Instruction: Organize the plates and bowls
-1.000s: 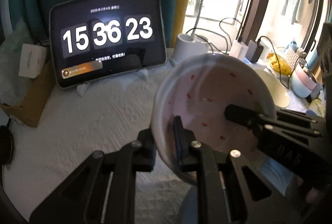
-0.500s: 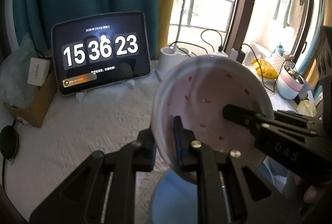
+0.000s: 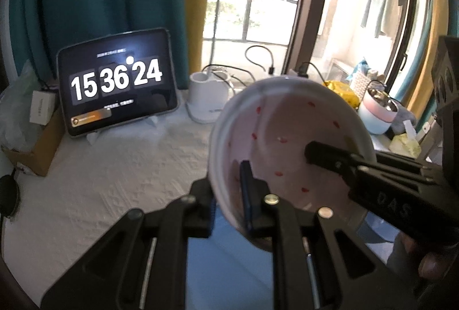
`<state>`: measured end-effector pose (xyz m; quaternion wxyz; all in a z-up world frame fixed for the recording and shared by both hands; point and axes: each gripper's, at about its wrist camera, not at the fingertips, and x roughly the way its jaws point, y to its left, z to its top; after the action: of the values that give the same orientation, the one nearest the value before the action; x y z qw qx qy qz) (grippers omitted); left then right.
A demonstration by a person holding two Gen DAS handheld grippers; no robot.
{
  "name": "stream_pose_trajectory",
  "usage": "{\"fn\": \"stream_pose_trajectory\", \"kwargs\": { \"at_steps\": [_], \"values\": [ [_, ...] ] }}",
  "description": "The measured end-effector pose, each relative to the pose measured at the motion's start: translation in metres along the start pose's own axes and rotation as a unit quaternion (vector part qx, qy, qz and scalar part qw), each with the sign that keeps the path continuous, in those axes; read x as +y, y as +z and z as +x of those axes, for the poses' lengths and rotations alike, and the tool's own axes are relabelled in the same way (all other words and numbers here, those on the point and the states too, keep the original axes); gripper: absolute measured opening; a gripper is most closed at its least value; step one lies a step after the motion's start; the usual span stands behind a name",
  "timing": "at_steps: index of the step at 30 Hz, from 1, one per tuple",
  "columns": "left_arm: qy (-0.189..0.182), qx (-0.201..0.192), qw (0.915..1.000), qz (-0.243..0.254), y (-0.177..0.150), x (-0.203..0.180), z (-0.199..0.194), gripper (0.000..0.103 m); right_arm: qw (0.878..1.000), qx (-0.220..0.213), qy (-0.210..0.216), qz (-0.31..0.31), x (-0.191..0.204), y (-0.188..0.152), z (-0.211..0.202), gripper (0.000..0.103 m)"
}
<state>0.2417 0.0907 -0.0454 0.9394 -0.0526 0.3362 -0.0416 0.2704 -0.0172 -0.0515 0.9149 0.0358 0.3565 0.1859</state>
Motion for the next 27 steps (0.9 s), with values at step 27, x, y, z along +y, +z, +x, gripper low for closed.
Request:
{"fn": "stream_pose_trajectory", "kwargs": {
  "at_steps": [27],
  "values": [
    [-0.028, 0.005, 0.9987, 0.042, -0.008, -0.098, -0.008, 0.016, 0.998, -0.034, -0.014, 0.048, -0.077, -0.017, -0.061, 0.014]
  ]
}}
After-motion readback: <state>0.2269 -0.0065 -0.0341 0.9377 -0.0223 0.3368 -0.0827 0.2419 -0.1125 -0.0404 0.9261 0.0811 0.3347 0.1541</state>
